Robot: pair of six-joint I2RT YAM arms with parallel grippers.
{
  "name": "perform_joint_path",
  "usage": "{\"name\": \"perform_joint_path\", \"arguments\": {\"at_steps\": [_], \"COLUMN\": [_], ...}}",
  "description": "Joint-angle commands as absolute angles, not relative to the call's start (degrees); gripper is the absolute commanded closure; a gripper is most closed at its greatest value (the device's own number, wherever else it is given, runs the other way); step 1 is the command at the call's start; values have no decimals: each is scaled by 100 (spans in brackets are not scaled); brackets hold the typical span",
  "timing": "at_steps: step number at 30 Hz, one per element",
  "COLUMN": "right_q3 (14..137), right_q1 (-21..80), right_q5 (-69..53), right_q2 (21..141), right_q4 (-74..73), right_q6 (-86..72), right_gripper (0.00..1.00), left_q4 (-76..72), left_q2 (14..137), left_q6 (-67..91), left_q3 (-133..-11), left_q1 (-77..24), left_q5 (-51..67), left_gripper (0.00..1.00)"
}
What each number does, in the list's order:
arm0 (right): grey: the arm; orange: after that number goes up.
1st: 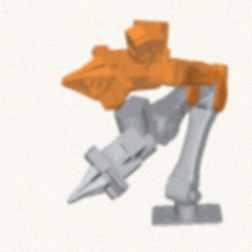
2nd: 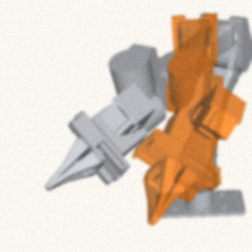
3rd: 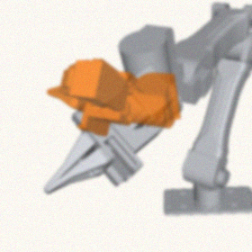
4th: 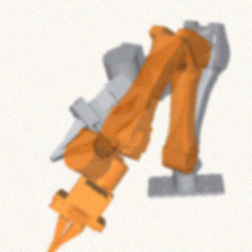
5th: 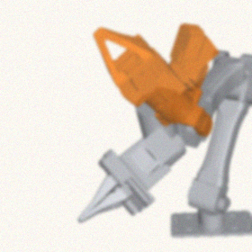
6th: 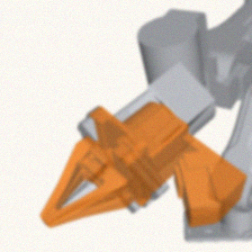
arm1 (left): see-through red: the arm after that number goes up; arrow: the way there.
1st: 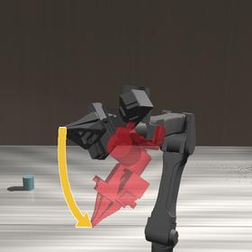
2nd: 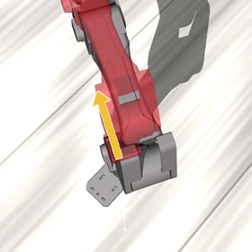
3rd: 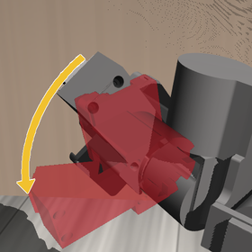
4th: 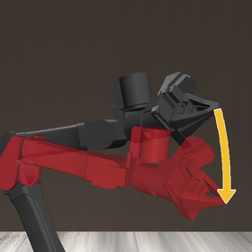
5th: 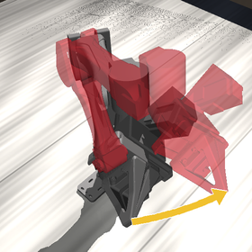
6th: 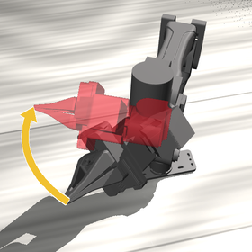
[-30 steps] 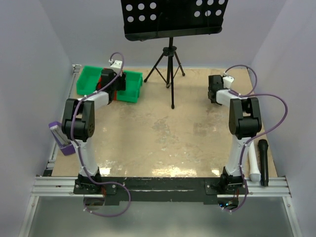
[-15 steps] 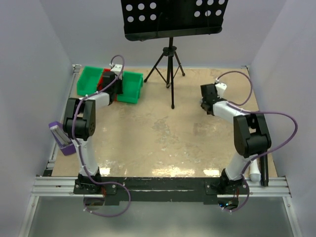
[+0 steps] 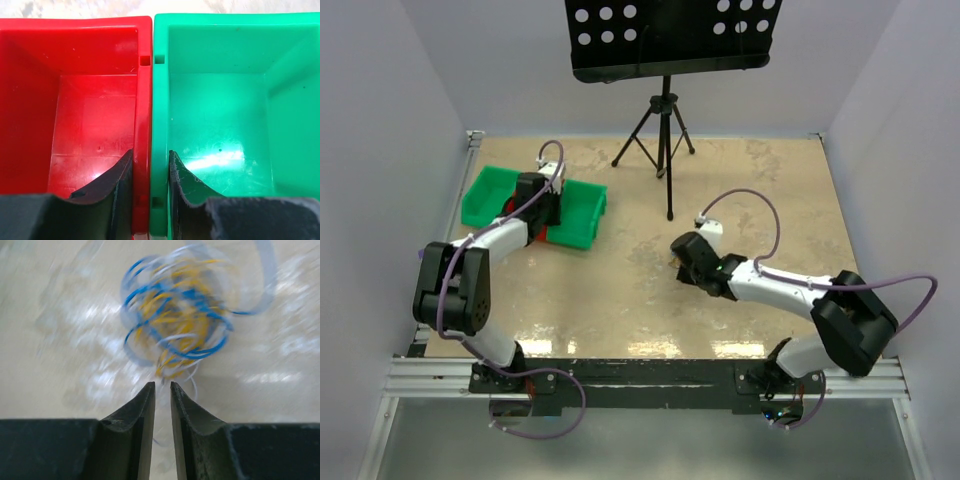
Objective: Untangle the cables
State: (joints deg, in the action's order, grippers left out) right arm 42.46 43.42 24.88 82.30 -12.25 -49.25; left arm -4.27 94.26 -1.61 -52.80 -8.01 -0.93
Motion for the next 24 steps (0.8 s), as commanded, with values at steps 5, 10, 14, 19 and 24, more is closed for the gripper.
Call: {"name": "perform_joint_path", "arguments": {"at_steps": [5, 10, 14, 19, 24], "right_q3": [4412, 4780, 5298, 5572, 5712], "right_q1": [6431, 6829, 6759, 5601, 4642], "right_q5": [2206, 2232, 2977, 3375, 3533], "right_q2": [7893, 7656, 7278, 7479, 8032], "right_q4": [-2038, -2653, -3312, -3052, -2330], "right_q6": [-6231, -6355, -6346, -5671, -4897], "right_gripper": [71, 47, 34, 27, 26], "left_q4": [-35, -9, -9, 246, 115], "left_q2": [8780, 8903, 8912, 8921, 8728], "left_q6": [-141, 130, 202, 316, 580], "left_q3": [-5098, -5133, -5063, -5080, -4861], "left_q1": [-1528, -1863, -1942, -1942, -1977], "left_q5": [-430, -492, -519, -536, -659], "left_gripper": [96, 96, 97, 97, 98]}}
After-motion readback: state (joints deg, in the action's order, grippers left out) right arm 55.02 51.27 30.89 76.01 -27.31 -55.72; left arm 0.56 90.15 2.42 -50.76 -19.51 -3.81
